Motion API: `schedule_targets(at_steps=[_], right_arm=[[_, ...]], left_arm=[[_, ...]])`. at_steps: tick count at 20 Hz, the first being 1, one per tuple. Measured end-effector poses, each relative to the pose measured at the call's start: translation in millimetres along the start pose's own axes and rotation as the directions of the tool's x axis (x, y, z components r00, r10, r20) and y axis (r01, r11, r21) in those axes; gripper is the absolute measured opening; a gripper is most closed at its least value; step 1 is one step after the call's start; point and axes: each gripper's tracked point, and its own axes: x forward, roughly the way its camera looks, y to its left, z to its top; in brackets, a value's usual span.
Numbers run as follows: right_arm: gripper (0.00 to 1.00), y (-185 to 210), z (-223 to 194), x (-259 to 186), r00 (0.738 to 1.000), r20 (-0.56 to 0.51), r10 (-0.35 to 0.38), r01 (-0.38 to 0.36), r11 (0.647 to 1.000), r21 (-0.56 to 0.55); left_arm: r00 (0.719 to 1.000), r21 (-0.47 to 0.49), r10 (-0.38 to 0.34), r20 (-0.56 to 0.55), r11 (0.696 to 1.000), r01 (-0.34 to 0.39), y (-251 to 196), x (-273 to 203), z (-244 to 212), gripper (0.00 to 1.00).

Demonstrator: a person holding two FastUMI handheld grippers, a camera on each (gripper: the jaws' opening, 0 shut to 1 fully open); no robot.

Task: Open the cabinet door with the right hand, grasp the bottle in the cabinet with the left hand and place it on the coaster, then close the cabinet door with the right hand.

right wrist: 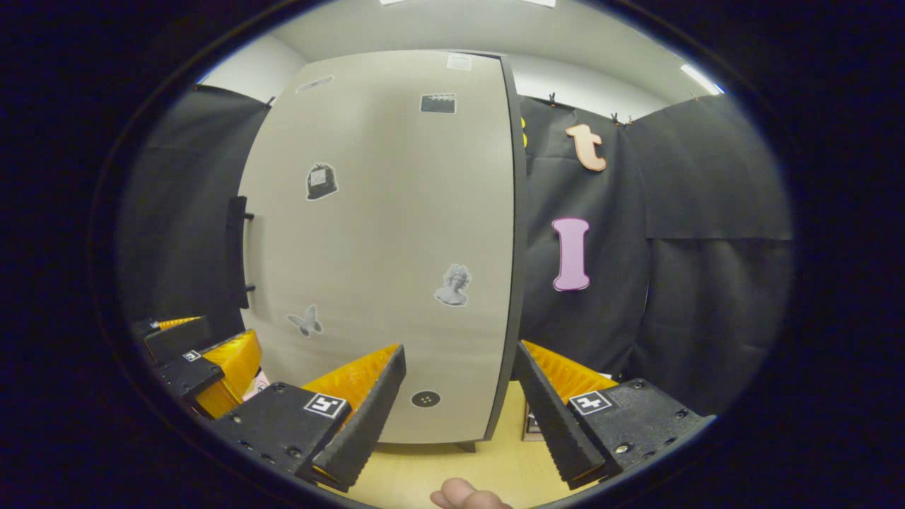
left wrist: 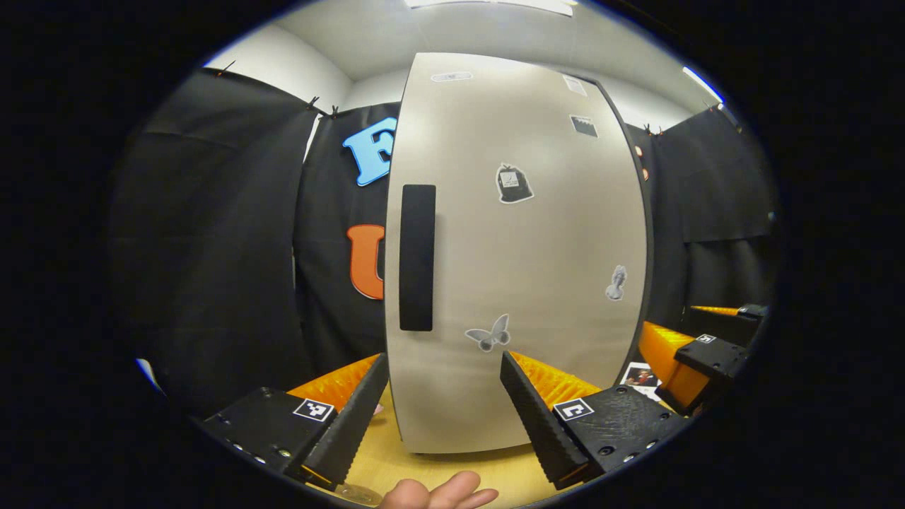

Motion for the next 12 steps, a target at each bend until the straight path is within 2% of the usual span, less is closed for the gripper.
schedule_targets(at_steps=[4, 6, 12], right_arm=[[0.96, 22.8, -4.1, -5.9, 0.998, -0.008, 0.060, -0.060, 0.998, -0.023], [0.99, 28.1, -1.8, -6.1, 0.997, 0.003, 0.071, -0.071, 0.996, -0.046], [0.99, 36.8, -4.4, -6.3, 0.993, -0.023, 0.116, -0.117, 0.992, -0.045]], left_arm=[[0.997, -0.071, -0.071, 0.008, 0.995, 0.072, -17.8, 0.9, 3.0, 0.95], [0.998, -0.067, -0.064, 0.014, 0.996, 0.065, -12.1, 0.4, 0.7, 0.95], [0.999, -0.069, -0.050, 0.006, 0.996, 0.051, -2.9, 0.7, -1.8, 0.95]])
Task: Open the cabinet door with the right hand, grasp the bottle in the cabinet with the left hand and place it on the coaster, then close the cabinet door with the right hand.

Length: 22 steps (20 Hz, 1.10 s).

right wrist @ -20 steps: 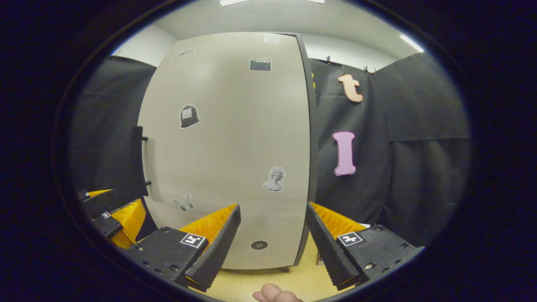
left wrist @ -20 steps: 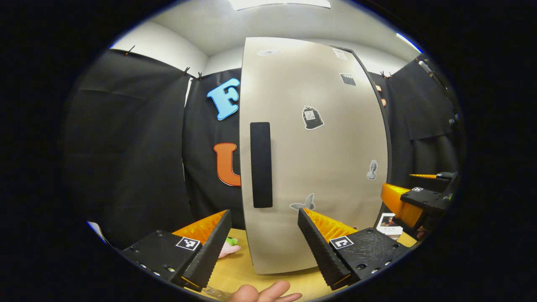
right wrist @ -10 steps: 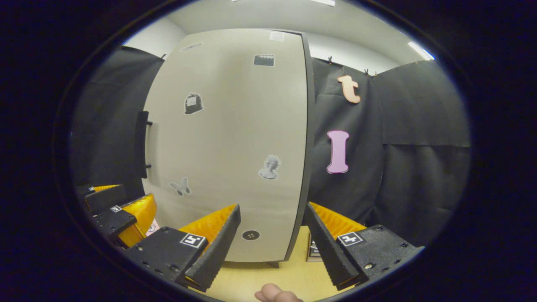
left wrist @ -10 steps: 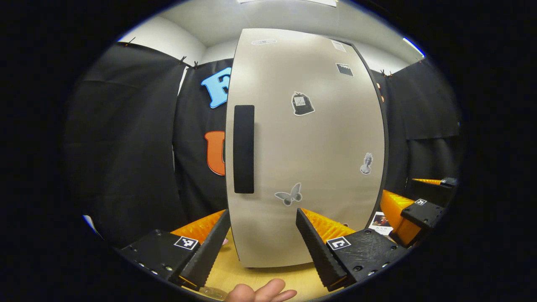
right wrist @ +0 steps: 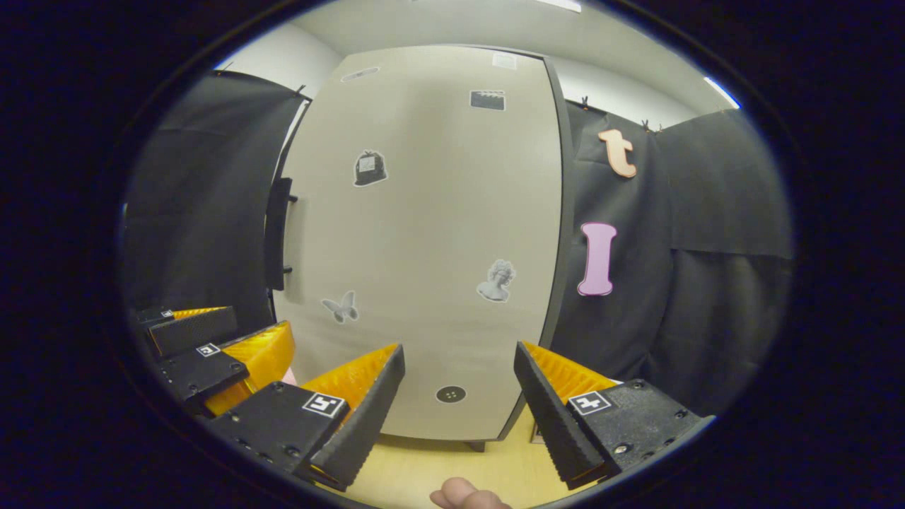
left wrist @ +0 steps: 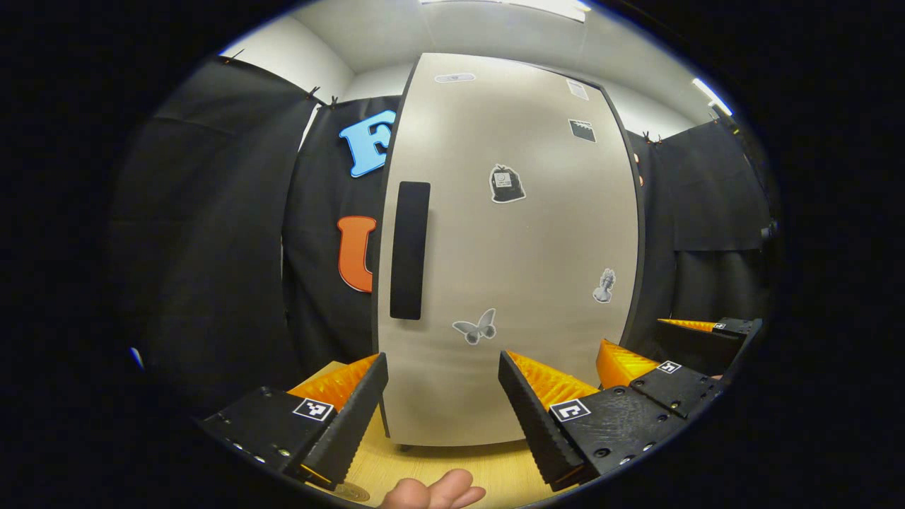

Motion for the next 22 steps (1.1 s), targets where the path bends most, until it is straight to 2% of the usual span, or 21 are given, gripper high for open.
schedule_targets(at_steps=[4, 6, 7, 9, 10, 14, 22], right_arm=[[1.00, -2.0, 9.2, -3.3, 0.999, 0.029, 0.019, -0.019, 1.000, 0.022], [0.97, 2.2, 13.7, -6.8, 0.998, 0.051, 0.044, -0.045, 0.999, 0.013], [1.00, 2.7, 15.7, -8.8, 0.997, 0.061, 0.051, -0.051, 0.999, 0.004], [0.99, -1.7, 19.4, -10.8, 0.996, 0.077, 0.049, -0.050, 0.999, 0.008], [0.96, -3.5, 16.8, -11.9, 0.996, 0.074, 0.049, -0.050, 0.999, 0.014], [0.96, -1.6, 8.7, -16.9, 0.995, 0.054, 0.083, -0.085, 0.995, 0.043], [0.96, 3.4, 3.0, -25.2, 0.992, 0.048, 0.121, -0.123, 0.992, 0.039]], left_arm=[[1.000, 0.023, 0.023, 0.002, 0.999, -0.024, 3.8, 0.4, 0.5, 0.95], [1.000, 0.026, 0.012, 0.010, 1.000, -0.012, -2.8, 2.1, 3.3, 0.95], [1.000, 0.033, 0.007, 0.016, 0.999, -0.007, -6.2, 1.2, 5.1, 0.95], [0.999, 0.036, -0.009, 0.037, 0.999, 0.008, -11.4, -1.0, 8.3, 0.95], [0.999, 0.037, -0.017, 0.045, 0.999, 0.016, -14.7, -3.4, 10.0, 0.95], [0.999, 0.053, -0.023, 0.047, 0.998, 0.020, -15.4, -8.2, 7.5, 0.95], [0.999, 0.062, 0.004, 0.034, 0.998, -0.006, -9.4, -17.0, 3.3, 0.95]])
